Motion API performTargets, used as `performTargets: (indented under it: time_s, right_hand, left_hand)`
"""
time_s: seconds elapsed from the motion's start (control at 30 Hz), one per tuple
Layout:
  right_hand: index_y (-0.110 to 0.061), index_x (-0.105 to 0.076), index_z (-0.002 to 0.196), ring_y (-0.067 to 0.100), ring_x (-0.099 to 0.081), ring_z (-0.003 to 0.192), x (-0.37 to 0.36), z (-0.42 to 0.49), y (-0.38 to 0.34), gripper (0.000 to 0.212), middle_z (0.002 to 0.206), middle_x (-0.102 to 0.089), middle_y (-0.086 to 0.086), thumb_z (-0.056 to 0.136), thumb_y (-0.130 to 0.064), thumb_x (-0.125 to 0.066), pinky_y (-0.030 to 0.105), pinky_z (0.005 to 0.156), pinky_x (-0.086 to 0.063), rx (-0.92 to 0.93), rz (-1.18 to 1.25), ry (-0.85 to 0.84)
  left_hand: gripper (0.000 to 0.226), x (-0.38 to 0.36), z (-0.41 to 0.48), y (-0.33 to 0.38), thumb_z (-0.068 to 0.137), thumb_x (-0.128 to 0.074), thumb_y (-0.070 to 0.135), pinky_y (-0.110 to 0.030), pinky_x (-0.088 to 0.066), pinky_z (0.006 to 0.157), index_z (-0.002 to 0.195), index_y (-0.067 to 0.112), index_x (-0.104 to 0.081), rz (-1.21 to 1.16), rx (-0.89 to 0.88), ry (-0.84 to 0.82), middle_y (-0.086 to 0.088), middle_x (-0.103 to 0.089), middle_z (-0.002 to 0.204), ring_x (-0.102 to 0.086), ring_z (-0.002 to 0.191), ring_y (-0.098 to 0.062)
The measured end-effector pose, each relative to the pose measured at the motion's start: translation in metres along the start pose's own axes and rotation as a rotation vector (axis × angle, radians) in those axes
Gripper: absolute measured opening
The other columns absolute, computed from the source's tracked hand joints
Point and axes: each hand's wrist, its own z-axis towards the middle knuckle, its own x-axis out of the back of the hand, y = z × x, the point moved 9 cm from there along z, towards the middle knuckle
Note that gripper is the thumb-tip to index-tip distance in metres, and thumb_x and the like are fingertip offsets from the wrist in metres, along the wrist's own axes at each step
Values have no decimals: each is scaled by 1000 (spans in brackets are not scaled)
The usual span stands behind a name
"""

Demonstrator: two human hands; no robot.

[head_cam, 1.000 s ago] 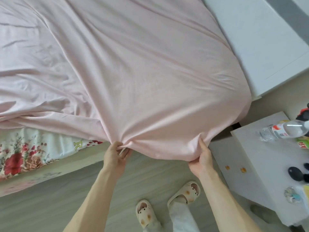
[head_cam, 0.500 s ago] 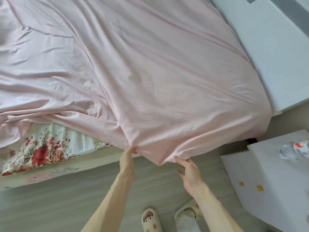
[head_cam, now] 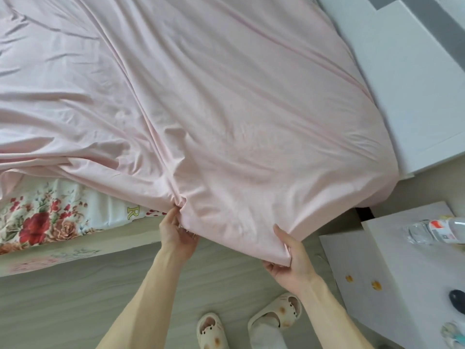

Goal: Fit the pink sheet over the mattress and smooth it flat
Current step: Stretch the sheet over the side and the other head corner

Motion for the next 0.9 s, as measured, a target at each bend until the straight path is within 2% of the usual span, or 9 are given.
performTargets:
  time_s: [0.17,0.27,0.37,0.5,0.57,0.63,0.7,0.8,0.9]
  right_hand:
    - [-7,-65,114,21,-63,82,29,8,14,32,94,-71,6,84,-16,-69,30,64,-45,56,-3,147]
    - [-8,-61,127,22,-63,90,34,8,24,35,102,-69,7,94,-18,-60,31,75,-46,67,103,178]
    - [-9,-61,125,28,-64,102,32,8,27,29,110,-70,11,98,-17,-54,38,85,-51,80,235,183]
    - [-9,-65,119,28,-68,100,32,8,24,26,103,-75,9,99,-21,-55,41,86,-54,115,258,235]
    - [-12,-66,118,27,-67,104,36,10,27,25,105,-76,7,98,-24,-56,43,91,-53,118,199,263]
    - [-15,-66,121,27,-66,110,42,12,31,28,113,-74,5,96,-27,-59,46,99,-50,127,132,283]
    - [-14,-66,118,27,-67,107,52,12,35,29,112,-73,6,93,-29,-64,46,93,-52,134,78,313]
    - [-11,-62,115,32,-66,102,77,12,51,35,109,-70,10,90,-32,-70,51,91,-54,136,-39,456]
    - [-4,-55,127,34,-63,106,107,15,71,53,116,-64,14,89,-39,-69,52,96,-52,117,-245,613]
  left_hand:
    - [37,5,-10,27,46,-62,9,-36,-47,97,82,13,-69,-161,-48,-204,-6,-69,93,-66,90,-27]
    - [47,32,-14,27,33,-65,4,-29,-56,78,79,15,-67,-267,-55,-182,1,-70,89,-70,81,-21]
    - [32,55,-18,14,50,-65,7,-25,-56,78,79,21,-68,-358,-7,-115,8,-70,96,-72,81,-16]
    - [50,71,-29,17,68,-66,38,-42,-52,92,117,24,-68,-361,-27,-59,-1,-73,112,-69,104,-25]
    - [50,75,-32,25,80,-60,53,-44,-45,102,125,32,-66,-339,-34,-108,2,-69,122,-65,114,-26]
    - [53,87,-35,29,81,-60,61,-43,-44,103,129,36,-64,-303,-36,-136,6,-68,125,-64,116,-24]
    - [55,102,-40,26,77,-67,55,-42,-50,96,130,38,-62,-262,-23,-124,8,-69,122,-68,110,-20]
    - [43,157,-38,3,87,-63,37,-36,-61,71,130,34,-63,-129,-22,110,11,-74,107,-73,87,-12]
    - [38,212,-40,-24,96,-58,43,-34,-57,75,131,28,-58,32,-40,416,11,-67,112,-64,89,-12]
